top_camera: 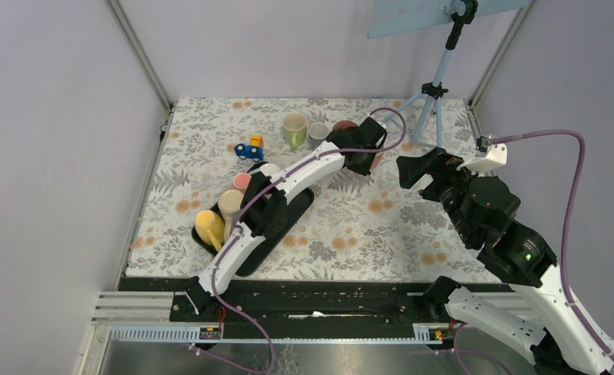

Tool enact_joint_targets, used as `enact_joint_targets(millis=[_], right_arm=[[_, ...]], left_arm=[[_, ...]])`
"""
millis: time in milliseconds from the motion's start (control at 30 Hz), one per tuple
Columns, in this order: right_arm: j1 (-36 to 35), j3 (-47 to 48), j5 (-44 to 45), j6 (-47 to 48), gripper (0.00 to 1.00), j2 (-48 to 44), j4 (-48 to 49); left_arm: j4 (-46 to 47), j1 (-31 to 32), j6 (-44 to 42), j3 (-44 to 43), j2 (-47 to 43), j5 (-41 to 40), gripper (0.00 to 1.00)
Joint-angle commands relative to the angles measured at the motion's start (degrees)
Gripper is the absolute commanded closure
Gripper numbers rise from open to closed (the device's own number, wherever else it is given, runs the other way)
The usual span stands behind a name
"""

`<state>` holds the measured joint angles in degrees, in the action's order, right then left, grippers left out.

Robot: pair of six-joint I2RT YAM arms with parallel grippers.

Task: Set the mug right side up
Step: Place the cup at the center of the board.

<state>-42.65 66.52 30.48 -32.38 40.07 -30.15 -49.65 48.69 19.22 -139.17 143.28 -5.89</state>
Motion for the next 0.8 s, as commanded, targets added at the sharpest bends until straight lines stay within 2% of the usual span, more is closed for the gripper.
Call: enact_joint_targets(millis=[0, 767], right_arm=[[-0.2, 1.1, -0.2, -0.4, 0.0, -0.3, 1.0], [-0.2, 1.2, -1.0, -0.8, 0.0, -0.4, 0.2]], left_arm=[[4.9, 0.2, -2.0, -4.3, -0.3, -1.9, 1.0], [5.5, 0.2, -2.3, -4.9, 1.5, -0.5, 1.0]])
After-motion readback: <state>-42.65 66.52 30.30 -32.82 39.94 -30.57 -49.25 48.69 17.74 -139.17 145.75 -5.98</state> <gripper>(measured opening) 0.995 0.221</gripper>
